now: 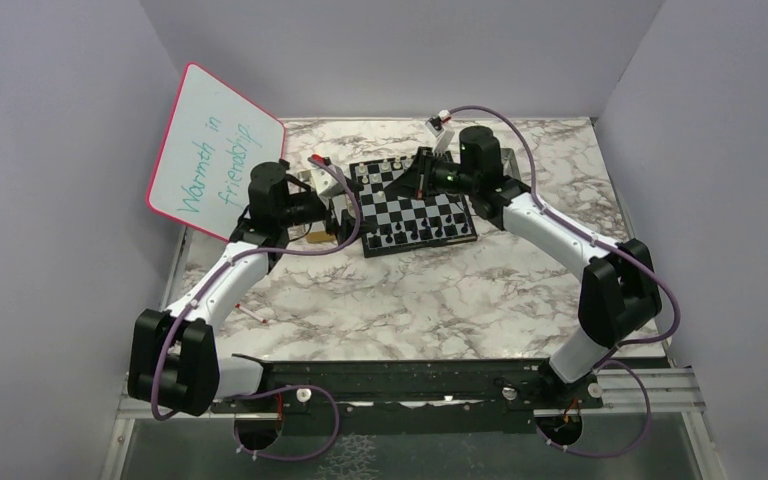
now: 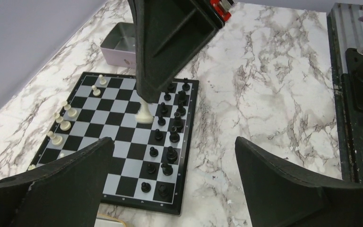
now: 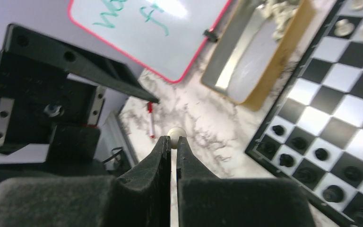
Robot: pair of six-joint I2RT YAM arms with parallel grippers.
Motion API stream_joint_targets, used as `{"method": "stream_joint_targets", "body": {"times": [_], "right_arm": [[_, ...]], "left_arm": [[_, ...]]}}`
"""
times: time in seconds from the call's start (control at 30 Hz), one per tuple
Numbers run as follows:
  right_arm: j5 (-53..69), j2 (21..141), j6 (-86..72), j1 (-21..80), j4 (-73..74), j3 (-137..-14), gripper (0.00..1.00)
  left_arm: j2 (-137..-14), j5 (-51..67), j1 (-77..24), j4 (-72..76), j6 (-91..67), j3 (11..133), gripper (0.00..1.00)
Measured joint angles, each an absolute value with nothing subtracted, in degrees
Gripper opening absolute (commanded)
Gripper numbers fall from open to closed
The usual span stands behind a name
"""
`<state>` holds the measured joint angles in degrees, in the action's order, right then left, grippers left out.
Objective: Set up the chess pieces on the board
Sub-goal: Place the chess piece on the chessboard.
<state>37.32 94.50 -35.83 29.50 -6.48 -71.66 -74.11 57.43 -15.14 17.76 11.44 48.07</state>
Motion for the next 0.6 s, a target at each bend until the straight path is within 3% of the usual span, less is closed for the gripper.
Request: {"method": "stream_joint_targets", "body": {"times": [0.23, 0.6], "right_arm": [[24.6, 94.5, -25.3, 28.9, 1.2, -76.4, 0.06], [3.5, 100.6, -9.6, 28.8, 7.4, -86.0, 0.06]], "left_arm": [[-70.3, 51.8, -15.1, 11.6, 11.8, 46.4, 0.99], [-60.4, 24.9, -15.1, 1.8, -6.6, 42.0, 0.99]]}}
